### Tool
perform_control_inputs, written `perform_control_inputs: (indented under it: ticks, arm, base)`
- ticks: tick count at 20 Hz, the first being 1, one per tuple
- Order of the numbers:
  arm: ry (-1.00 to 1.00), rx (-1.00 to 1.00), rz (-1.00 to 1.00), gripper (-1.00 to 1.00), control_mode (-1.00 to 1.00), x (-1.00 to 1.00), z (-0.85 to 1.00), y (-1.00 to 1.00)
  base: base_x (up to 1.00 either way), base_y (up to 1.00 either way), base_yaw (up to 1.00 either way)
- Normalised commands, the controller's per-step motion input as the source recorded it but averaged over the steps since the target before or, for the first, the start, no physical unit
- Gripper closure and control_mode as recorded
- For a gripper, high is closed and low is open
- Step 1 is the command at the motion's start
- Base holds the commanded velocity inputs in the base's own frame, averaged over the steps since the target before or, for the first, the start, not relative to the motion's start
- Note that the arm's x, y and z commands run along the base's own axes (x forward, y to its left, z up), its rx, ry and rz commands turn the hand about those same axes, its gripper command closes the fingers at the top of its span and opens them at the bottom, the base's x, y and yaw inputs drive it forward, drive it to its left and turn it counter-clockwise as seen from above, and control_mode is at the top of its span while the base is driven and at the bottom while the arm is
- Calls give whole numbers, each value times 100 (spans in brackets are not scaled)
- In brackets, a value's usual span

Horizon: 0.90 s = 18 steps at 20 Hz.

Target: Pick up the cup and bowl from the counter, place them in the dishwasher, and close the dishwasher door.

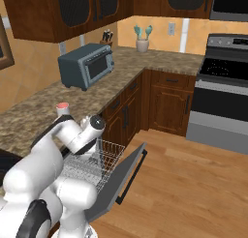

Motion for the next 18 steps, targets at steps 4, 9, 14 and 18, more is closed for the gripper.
perform_control_inputs:
  ticks: [4, 9, 14, 18]
  arm:
    - [24, 18, -27, 100, -100, 0, -14, 13]
    - [27, 13, -28, 100, -100, 0, -9, 13]
    - [12, 6, -16, 100, -100, 0, -6, 0]
    - [9, 0, -11, 100, -100, 4, -21, 0]
  base:
    - [0, 0, 0]
    - [0, 0, 0]
    - [0, 0, 0]
    - [0, 0, 0]
